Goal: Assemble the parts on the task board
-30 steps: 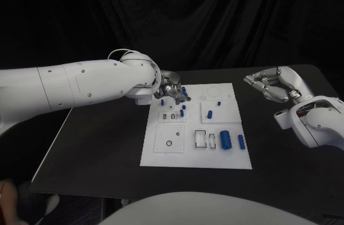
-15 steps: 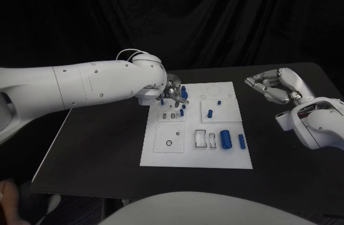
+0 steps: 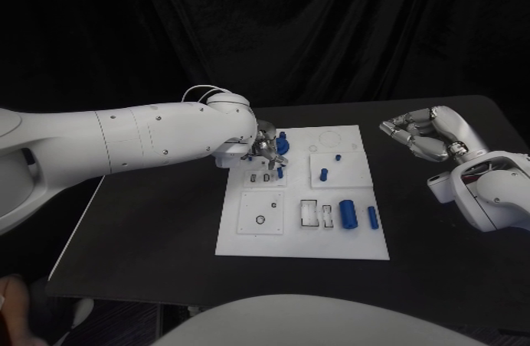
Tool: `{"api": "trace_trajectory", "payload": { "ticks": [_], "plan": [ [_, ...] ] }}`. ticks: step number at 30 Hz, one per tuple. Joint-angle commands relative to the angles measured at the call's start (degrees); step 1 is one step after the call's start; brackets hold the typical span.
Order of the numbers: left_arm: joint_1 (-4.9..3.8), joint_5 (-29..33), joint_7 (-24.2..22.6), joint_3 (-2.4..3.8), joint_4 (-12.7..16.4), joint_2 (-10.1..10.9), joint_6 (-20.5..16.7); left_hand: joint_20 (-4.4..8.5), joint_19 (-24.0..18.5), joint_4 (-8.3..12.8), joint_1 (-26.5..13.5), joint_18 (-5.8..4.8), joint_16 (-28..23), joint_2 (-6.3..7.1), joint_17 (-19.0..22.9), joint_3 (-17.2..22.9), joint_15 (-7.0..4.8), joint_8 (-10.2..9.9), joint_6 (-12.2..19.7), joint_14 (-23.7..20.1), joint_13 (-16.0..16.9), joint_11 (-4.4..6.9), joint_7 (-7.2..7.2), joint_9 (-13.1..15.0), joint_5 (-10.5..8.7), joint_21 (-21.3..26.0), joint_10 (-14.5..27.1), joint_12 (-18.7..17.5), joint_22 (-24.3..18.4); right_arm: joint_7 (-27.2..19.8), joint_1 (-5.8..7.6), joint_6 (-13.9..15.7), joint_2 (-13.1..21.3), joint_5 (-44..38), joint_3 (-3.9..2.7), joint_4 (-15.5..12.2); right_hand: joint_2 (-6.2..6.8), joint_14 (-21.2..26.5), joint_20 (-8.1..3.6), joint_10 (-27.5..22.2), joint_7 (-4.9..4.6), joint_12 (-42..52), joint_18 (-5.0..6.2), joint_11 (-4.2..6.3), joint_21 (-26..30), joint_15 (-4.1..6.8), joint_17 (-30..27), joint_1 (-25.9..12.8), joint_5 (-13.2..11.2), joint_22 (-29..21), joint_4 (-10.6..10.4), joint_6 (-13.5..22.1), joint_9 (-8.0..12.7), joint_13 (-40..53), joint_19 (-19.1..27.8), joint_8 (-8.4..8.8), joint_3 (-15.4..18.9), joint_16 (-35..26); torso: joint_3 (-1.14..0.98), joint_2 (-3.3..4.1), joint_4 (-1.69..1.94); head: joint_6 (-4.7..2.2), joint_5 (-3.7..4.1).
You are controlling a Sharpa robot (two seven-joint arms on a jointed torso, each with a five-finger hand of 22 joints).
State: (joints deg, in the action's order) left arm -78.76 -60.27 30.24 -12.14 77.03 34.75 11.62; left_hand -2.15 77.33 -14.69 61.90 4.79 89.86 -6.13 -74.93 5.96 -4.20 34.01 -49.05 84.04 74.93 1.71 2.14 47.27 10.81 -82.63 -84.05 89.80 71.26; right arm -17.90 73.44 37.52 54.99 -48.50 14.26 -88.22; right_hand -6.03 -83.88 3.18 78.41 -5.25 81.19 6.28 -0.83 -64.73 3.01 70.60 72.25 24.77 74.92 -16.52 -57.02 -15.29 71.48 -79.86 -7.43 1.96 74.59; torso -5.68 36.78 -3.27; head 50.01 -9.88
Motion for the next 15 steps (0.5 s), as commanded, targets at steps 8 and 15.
{"api": "trace_trajectory", "payload": {
  "ticks": [8, 15],
  "plan": [
    [1.06, -0.1, -4.3, 0.05, -1.0, -0.4, -3.0, -0.11, -1.1, 0.3, 0.1, -0.26, 0.1, 0.08, -15.1, -0.1, 0.03, -1.6, -0.5, 6.0, 15.1, -0.26, 0.36, 0.0, 0.28, 0.8, -5.9, 0.2, -0.9, 1.6, -0.12, -0.5, -0.3, -0.7, -0.04, 0.1, -0.06, -1.4, -0.18, 0.2, -0.04, -0.3, -0.59, 0.14, 0.2, 0.23, -0.3, 0.9, 0.5, 1.9, 0.0, -0.3, 0.1, -0.2, -0.3, -0.05, 0.5, -0.2, 0.01, 0.01, 0.01, -0.01, -0.16],
    [1.64, -0.1, -5.1, 0.05, -1.4, -0.4, -3.9, -0.28, -1.3, 0.3, -0.2, -0.18, 0.1, 0.21, -15.1, -0.1, 0.21, -3.2, -0.6, 6.0, 15.1, -0.48, 0.58, -0.1, 0.18, 1.2, -5.9, 0.2, -1.3, 1.8, -0.12, -0.7, -0.6, -0.7, -0.04, 0.4, -0.04, -1.4, -0.18, 0.2, -0.04, -0.3, -0.58, 0.14, 0.3, 0.23, -0.3, 0.9, 0.5, 1.9, 0.0, -0.3, 0.1, -0.2, -0.2, -0.04, 0.5, -0.2, 0.00, -0.06, -0.03, -0.01, -0.39]
  ]
}}
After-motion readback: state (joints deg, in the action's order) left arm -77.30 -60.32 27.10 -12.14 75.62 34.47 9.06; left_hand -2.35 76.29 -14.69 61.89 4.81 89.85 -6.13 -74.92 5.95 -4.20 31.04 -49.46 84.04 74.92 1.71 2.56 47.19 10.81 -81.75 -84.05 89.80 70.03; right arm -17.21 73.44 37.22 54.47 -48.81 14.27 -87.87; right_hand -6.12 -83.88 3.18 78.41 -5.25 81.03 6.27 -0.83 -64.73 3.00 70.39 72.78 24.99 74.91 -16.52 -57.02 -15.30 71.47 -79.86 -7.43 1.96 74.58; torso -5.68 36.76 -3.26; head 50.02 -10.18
